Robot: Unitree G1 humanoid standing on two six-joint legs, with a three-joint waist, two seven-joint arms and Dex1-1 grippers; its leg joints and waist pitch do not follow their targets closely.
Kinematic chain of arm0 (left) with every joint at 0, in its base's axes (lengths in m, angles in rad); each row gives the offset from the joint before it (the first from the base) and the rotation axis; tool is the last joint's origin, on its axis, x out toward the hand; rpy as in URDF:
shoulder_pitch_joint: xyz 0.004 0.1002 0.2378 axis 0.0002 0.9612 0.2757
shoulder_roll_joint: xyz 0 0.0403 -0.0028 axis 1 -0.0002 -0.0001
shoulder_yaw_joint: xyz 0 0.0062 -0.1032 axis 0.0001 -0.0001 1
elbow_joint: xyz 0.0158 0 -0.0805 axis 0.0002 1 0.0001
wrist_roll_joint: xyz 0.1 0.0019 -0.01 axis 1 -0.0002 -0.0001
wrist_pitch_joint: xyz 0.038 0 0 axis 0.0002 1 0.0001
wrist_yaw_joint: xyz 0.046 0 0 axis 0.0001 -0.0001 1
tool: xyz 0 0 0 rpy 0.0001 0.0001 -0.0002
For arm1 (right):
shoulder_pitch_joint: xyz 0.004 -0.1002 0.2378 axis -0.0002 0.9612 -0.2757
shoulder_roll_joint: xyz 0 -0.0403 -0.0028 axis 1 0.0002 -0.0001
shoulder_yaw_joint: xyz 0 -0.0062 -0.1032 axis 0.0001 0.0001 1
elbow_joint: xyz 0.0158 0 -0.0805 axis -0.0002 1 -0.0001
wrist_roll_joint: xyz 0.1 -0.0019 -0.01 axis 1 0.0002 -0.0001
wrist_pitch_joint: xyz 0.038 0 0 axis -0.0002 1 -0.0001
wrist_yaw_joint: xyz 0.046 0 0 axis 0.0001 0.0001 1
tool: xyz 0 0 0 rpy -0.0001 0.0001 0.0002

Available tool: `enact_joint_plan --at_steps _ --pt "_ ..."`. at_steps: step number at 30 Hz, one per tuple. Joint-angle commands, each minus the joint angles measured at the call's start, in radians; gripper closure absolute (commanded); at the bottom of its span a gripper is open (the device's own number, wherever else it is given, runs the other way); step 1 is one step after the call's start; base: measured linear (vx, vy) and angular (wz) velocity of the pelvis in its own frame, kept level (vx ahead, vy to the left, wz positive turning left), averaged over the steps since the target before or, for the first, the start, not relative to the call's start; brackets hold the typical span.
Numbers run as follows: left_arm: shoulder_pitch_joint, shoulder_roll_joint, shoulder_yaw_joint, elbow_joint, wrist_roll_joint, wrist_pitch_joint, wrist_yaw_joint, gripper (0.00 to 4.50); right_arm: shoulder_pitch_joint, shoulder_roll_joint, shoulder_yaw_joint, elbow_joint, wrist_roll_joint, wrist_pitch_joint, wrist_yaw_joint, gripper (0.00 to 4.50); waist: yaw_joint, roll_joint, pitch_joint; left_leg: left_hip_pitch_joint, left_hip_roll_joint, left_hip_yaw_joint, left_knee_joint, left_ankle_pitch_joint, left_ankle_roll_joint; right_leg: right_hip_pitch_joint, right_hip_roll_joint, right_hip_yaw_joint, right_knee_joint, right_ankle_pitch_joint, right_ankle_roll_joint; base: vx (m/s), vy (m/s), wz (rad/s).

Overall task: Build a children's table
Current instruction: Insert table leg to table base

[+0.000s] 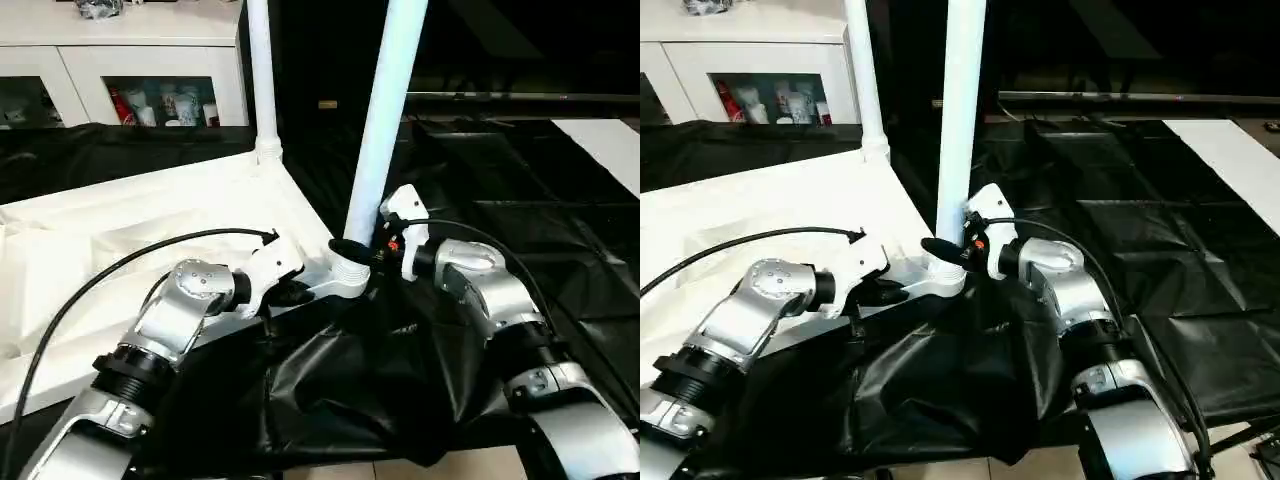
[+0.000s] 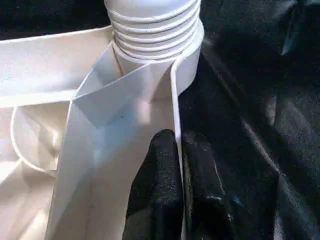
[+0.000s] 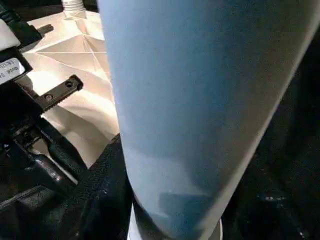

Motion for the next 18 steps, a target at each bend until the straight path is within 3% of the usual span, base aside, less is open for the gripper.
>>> enact_joint_plan --at_steps 1,7,9,10,18 --pt "0.007 0.049 -0.05 -0.07 -0.003 -0.047 -0.133 4.5 0.058 -0.023 0.057 0.101 -0.053 0.032 0.031 2.61 -0.007 0.01 -0.053 0.042 0.089 -0.053 -0.095 -0.411 -0.07 0.005 -0.106 0.054 -0.097 -0.287 -0.186 0.0 0.0 0.0" --pt "0.006 0.102 -0.091 -0.102 -0.012 -0.065 -0.244 4.5 0.075 -0.042 0.059 0.079 -0.038 0.01 0.113 2.61 -0.009 0.017 -0.054 0.051 0.091 -0.052 -0.1 -0.448 -0.091 0.002 -0.102 0.053 -0.095 -0.256 -0.202 0.0 0.0 0.0" --pt "0.005 0.109 -0.095 -0.104 -0.012 -0.068 -0.255 4.5 0.079 -0.047 0.062 0.074 -0.038 0.005 0.125 2.61 -0.01 0.015 -0.054 0.051 0.09 -0.052 -0.101 -0.463 -0.097 0.002 -0.102 0.052 -0.095 -0.255 -0.205 0.0 0.0 0.0" --pt "0.001 0.111 -0.095 -0.101 -0.014 -0.07 -0.261 4.5 0.086 -0.053 0.068 0.067 -0.038 0.0 0.145 2.61 -0.011 0.019 -0.052 0.052 0.09 -0.053 -0.101 -0.479 -0.103 0.001 -0.103 0.053 -0.096 -0.265 -0.206 0.0 0.0 0.0" --pt "-0.008 0.134 -0.11 -0.103 -0.03 -0.045 -0.315 4.5 0.115 -0.077 0.105 0.052 -0.053 -0.029 0.229 2.61 -0.007 0.018 -0.052 0.057 0.091 -0.052 -0.103 -0.5 -0.106 0.002 -0.104 0.055 -0.1 -0.278 -0.211 0.0 0.0 0.0"
